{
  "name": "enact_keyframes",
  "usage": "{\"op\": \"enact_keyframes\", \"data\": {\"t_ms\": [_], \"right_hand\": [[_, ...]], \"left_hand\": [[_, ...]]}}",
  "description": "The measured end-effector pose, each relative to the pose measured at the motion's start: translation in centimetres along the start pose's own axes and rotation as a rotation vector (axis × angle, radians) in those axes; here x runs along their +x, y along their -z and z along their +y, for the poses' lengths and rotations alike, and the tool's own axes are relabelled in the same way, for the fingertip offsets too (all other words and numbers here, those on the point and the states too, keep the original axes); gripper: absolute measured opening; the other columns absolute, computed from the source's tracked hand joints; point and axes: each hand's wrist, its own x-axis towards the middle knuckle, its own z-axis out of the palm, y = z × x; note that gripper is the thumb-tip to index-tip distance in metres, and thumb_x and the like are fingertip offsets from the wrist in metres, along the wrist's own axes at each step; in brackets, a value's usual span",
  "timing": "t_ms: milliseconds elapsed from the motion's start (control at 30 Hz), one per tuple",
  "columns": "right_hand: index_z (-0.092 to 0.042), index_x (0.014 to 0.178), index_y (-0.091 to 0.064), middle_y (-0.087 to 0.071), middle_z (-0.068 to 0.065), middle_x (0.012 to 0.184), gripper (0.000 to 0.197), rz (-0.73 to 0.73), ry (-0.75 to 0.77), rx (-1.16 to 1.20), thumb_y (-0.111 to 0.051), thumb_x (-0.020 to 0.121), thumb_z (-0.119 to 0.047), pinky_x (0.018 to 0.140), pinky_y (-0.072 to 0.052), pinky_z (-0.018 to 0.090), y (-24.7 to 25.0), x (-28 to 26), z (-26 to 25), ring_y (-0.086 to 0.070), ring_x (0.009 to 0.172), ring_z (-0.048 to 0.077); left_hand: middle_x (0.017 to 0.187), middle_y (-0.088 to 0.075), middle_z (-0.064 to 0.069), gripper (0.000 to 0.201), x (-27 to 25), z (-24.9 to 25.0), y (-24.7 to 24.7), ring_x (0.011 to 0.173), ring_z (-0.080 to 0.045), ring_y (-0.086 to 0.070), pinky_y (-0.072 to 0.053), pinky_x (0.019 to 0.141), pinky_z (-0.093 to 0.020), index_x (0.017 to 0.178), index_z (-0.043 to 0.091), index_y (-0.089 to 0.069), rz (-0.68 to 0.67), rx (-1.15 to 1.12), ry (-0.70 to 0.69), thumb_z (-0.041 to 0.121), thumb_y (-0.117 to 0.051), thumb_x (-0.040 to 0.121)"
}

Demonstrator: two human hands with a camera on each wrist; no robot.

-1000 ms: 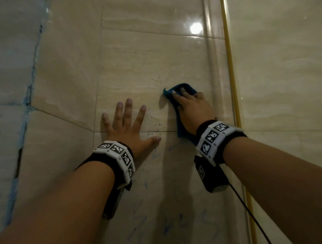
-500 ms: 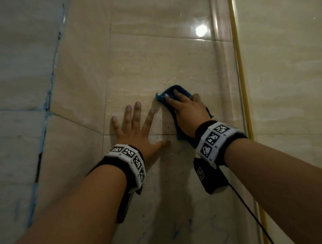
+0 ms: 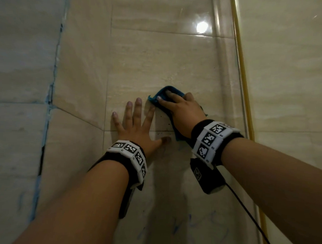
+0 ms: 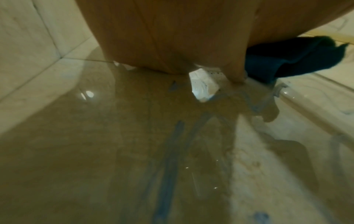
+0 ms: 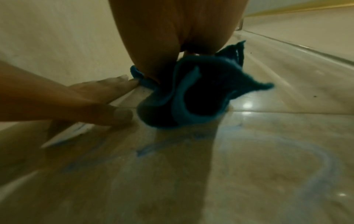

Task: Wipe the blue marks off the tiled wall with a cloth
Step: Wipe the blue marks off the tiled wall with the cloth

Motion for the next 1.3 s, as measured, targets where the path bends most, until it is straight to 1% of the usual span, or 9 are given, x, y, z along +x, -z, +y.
{"op": "enact_keyframes", "data": {"t_ms": [267, 433, 500, 600, 733, 900, 1033, 1133, 1300], "right_hand": [[-0.041, 0.149, -0.014, -0.01, -0.006, 0.159, 0.053, -0.015, 0.113, -0.011, -0.03, 0.103, -0.021, 0.105, -0.03, 0.039, -0.7, -2.3, 0.7, -0.028, 0.122, 0.029], [-0.043, 0.147, -0.02, -0.016, -0.008, 0.158, 0.051, -0.014, 0.153, -0.034, -0.034, 0.103, -0.022, 0.098, -0.037, 0.037, -0.7, -2.5, 1.6, -0.033, 0.119, 0.029], [-0.045, 0.147, -0.016, -0.013, -0.01, 0.158, 0.05, -0.013, 0.149, -0.066, -0.033, 0.103, -0.027, 0.098, -0.038, 0.036, -0.4, -2.0, 2.1, -0.032, 0.121, 0.028], [-0.043, 0.148, -0.01, -0.008, -0.01, 0.159, 0.05, -0.003, 0.053, -0.08, -0.029, 0.104, -0.031, 0.101, -0.034, 0.034, 0.4, -0.6, 3.3, -0.03, 0.126, 0.029], [-0.042, 0.149, -0.011, -0.009, -0.007, 0.159, 0.052, -0.006, -0.112, 0.0, -0.03, 0.104, -0.026, 0.106, -0.031, 0.038, 1.3, 0.7, 5.1, -0.026, 0.131, 0.033], [-0.036, 0.151, -0.009, -0.009, -0.001, 0.16, 0.052, -0.002, -0.187, 0.004, -0.026, 0.104, -0.022, 0.109, -0.024, 0.037, 1.2, 0.1, 6.5, -0.025, 0.133, 0.037], [-0.036, 0.151, -0.01, -0.008, -0.002, 0.16, 0.053, -0.001, -0.292, 0.099, -0.027, 0.103, -0.022, 0.109, -0.028, 0.042, 0.7, -1.3, 6.7, -0.018, 0.138, 0.038], [-0.035, 0.151, -0.01, -0.012, -0.001, 0.159, 0.052, 0.034, -0.341, 0.123, -0.028, 0.103, -0.024, 0.107, -0.032, 0.045, -0.4, -3.0, 5.9, -0.018, 0.137, 0.039], [-0.035, 0.151, -0.007, -0.014, -0.002, 0.158, 0.051, 0.032, -0.389, 0.098, -0.025, 0.104, -0.03, 0.1, -0.038, 0.042, -1.5, -5.5, 4.9, -0.024, 0.134, 0.036]], "left_hand": [[0.147, 0.045, -0.001, 0.096, -0.1, 0.0, -0.1, 0.138, -0.027, 0.036, 0.018, 0.11, -0.06, 0.129, 0.038, 0.041, 0.005, 0.008, 0.002, 0.086, -0.023, 0.076], [0.146, 0.046, -0.001, 0.099, -0.1, 0.1, 0.2, 0.138, -0.027, 0.036, 0.018, 0.109, -0.06, 0.131, 0.038, 0.04, -0.016, 0.005, 0.002, 0.087, -0.025, 0.074], [0.146, 0.046, -0.001, 0.1, -0.1, 0.0, 0.2, 0.138, -0.027, 0.036, 0.018, 0.109, -0.06, 0.131, 0.038, 0.04, -0.02, 0.002, -0.004, 0.087, -0.025, 0.074], [0.144, 0.048, 0.0, 0.1, -0.2, -0.1, 0.2, 0.136, -0.027, 0.039, 0.019, 0.109, -0.061, 0.131, 0.038, 0.041, -0.021, -0.013, -0.012, 0.088, -0.023, 0.073], [0.143, 0.05, 0.0, 0.101, -0.4, -0.1, 0.3, 0.135, -0.027, 0.041, 0.018, 0.108, -0.062, 0.133, 0.038, 0.04, -0.027, -0.014, -0.023, 0.088, -0.024, 0.073], [0.143, 0.05, -0.001, 0.103, -0.5, 0.0, 0.4, 0.135, -0.027, 0.04, 0.018, 0.108, -0.062, 0.137, 0.037, 0.037, -0.03, -0.016, -0.026, 0.087, -0.025, 0.073], [0.143, 0.05, -0.001, 0.102, -0.7, 0.0, 0.5, 0.135, -0.027, 0.04, 0.018, 0.109, -0.061, 0.137, 0.037, 0.038, -0.026, -0.01, -0.027, 0.088, -0.023, 0.073], [0.143, 0.05, -0.002, 0.102, -0.8, 0.1, 0.6, 0.136, -0.027, 0.039, 0.016, 0.109, -0.062, 0.137, 0.036, 0.037, -0.029, -0.015, -0.029, 0.087, -0.023, 0.073], [0.143, 0.05, 0.0, 0.102, -0.8, 0.1, 0.7, 0.136, -0.026, 0.04, 0.019, 0.109, -0.061, 0.14, 0.037, 0.034, -0.039, -0.025, -0.025, 0.087, -0.025, 0.074]]}}
